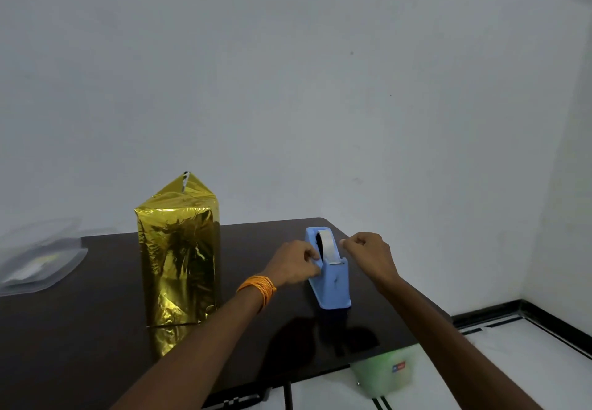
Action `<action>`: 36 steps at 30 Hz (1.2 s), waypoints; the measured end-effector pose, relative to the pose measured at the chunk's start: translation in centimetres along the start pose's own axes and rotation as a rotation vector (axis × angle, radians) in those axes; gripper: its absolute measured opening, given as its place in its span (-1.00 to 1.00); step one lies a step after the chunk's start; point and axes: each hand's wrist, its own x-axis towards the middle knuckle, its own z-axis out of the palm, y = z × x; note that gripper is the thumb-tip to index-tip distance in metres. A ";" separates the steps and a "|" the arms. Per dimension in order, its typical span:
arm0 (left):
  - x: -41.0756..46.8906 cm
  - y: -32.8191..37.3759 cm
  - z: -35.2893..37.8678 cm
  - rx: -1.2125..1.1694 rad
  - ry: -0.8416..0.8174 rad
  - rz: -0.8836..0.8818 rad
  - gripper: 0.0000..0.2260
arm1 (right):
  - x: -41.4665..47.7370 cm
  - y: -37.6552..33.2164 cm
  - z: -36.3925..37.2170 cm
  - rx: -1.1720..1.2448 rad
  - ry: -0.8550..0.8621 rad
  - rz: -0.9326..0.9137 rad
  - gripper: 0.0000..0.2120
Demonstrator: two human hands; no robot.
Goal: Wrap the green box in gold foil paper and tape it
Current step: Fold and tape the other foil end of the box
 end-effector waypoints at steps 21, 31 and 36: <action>-0.1 -1.0 2.6 -0.131 -0.020 0.034 -0.58 | 1.2 -1.3 1.4 0.216 -0.097 0.241 -0.80; 0.1 -0.9 2.7 0.027 -0.002 0.047 -0.53 | 1.0 -2.5 0.7 0.089 -0.120 0.259 -0.74; 0.0 -0.5 2.7 0.080 0.025 0.051 -0.61 | 0.0 -2.8 0.2 0.126 -0.103 0.268 -0.79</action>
